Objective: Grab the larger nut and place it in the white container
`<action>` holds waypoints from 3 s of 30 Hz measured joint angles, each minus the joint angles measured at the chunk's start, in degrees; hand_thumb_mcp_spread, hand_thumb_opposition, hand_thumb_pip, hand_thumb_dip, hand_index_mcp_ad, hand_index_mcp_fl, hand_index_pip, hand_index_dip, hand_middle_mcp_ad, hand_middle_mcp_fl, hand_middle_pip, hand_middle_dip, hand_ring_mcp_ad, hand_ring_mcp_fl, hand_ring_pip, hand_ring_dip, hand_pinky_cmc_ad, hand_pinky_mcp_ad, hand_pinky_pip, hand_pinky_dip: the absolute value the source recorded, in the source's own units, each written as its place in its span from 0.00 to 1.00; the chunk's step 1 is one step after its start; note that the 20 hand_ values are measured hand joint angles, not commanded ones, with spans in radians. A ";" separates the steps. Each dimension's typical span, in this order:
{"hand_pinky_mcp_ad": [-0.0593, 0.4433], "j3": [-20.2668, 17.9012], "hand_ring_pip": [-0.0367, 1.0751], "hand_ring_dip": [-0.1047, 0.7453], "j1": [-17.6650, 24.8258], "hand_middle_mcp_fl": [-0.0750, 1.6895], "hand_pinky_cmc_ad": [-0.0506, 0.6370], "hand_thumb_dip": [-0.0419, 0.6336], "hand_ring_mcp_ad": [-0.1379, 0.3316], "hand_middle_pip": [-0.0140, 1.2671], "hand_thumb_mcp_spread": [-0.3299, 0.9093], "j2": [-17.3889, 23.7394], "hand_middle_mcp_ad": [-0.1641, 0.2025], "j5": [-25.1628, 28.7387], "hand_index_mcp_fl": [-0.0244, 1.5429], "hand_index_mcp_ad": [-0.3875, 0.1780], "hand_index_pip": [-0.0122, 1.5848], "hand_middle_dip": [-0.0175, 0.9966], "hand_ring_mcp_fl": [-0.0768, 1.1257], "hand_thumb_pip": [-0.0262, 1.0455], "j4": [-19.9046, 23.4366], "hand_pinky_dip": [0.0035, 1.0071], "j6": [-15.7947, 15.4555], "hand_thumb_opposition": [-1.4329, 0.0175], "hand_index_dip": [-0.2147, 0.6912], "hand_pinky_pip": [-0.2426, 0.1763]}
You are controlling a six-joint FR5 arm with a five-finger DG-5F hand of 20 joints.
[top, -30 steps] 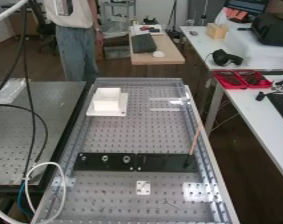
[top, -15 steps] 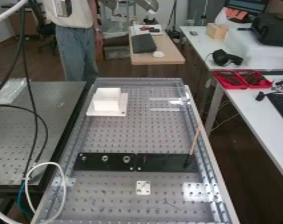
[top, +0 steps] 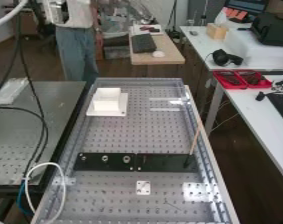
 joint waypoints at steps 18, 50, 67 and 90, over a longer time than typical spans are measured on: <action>0.83 -16.69 0.12 0.26 2.15 0.05 0.70 0.16 0.68 0.12 0.43 2.92 0.64 15.41 0.04 0.62 0.06 0.24 0.06 0.47 10.98 0.63 3.88 0.48 0.25 0.31; 0.83 -35.27 0.12 0.26 6.04 0.06 0.70 0.27 0.70 0.12 0.49 -14.23 0.64 42.55 0.04 0.52 0.57 0.24 0.06 0.62 35.90 0.68 17.90 0.43 0.17 0.31; 0.80 -38.96 0.16 0.26 8.26 0.05 0.69 0.30 0.70 0.12 0.50 -19.56 0.65 47.06 0.03 0.50 0.96 0.24 0.06 0.70 52.48 0.68 13.93 0.41 0.29 0.31; 0.77 -37.17 0.17 0.25 6.95 0.05 0.68 0.34 0.69 0.12 0.52 -19.86 0.64 41.81 0.03 0.46 0.98 0.23 0.06 0.70 53.37 0.67 0.91 0.39 0.35 0.32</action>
